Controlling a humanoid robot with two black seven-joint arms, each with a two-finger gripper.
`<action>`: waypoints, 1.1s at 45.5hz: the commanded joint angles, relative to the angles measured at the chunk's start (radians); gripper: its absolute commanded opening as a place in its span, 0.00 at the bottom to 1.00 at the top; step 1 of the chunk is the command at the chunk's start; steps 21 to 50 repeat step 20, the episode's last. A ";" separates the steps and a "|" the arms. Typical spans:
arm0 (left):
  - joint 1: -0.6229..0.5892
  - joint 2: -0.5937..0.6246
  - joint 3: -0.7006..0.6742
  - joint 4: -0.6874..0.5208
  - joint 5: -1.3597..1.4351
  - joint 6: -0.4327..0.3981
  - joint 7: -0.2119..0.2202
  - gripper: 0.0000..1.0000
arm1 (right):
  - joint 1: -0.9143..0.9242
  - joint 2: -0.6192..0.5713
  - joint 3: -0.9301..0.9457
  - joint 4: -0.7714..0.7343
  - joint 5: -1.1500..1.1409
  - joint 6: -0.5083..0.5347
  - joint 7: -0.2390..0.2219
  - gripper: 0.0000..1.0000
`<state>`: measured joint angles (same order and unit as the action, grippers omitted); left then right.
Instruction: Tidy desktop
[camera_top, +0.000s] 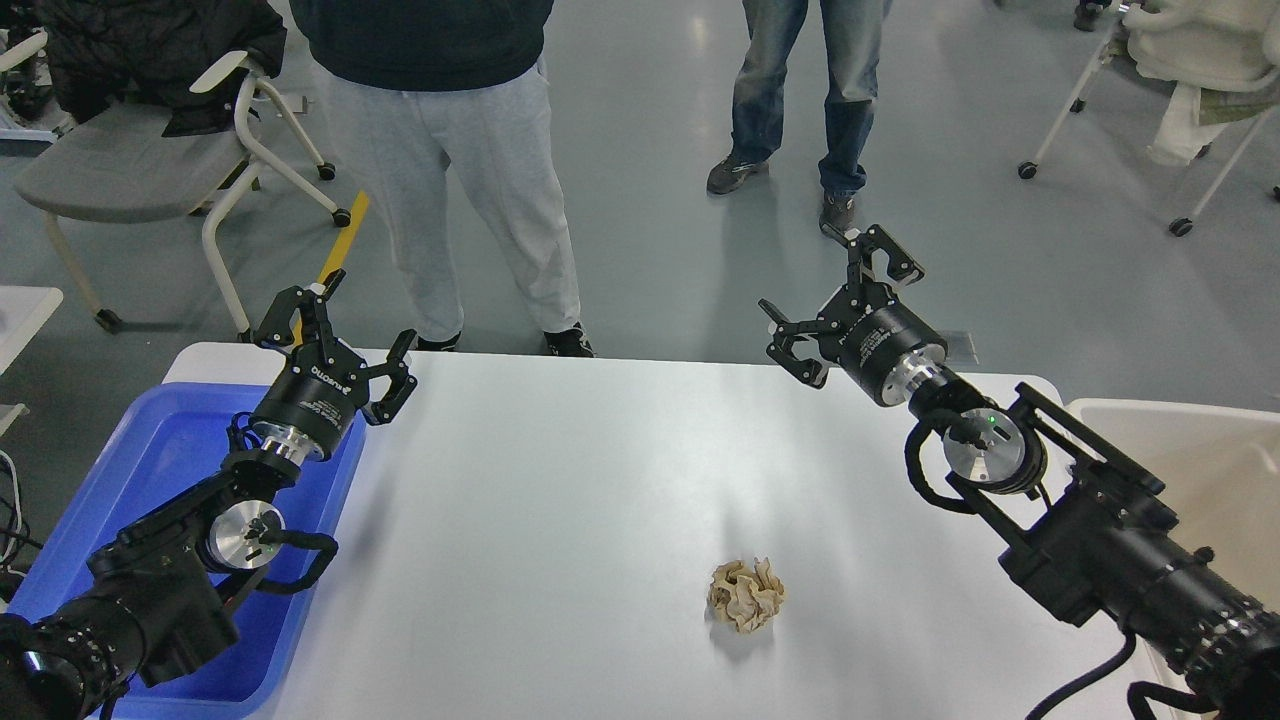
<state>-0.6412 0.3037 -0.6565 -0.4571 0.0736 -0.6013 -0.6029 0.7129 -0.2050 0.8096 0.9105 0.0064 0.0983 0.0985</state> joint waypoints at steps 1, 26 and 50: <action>0.000 0.000 0.000 0.000 0.000 0.000 0.000 1.00 | -0.043 0.056 0.037 -0.064 0.001 0.096 0.015 1.00; 0.000 0.000 0.000 0.000 0.000 0.000 0.000 1.00 | -0.053 0.081 0.040 -0.263 0.001 0.245 0.018 1.00; 0.000 0.000 0.000 0.000 0.000 0.000 0.000 1.00 | -0.053 0.081 0.040 -0.263 0.001 0.245 0.018 1.00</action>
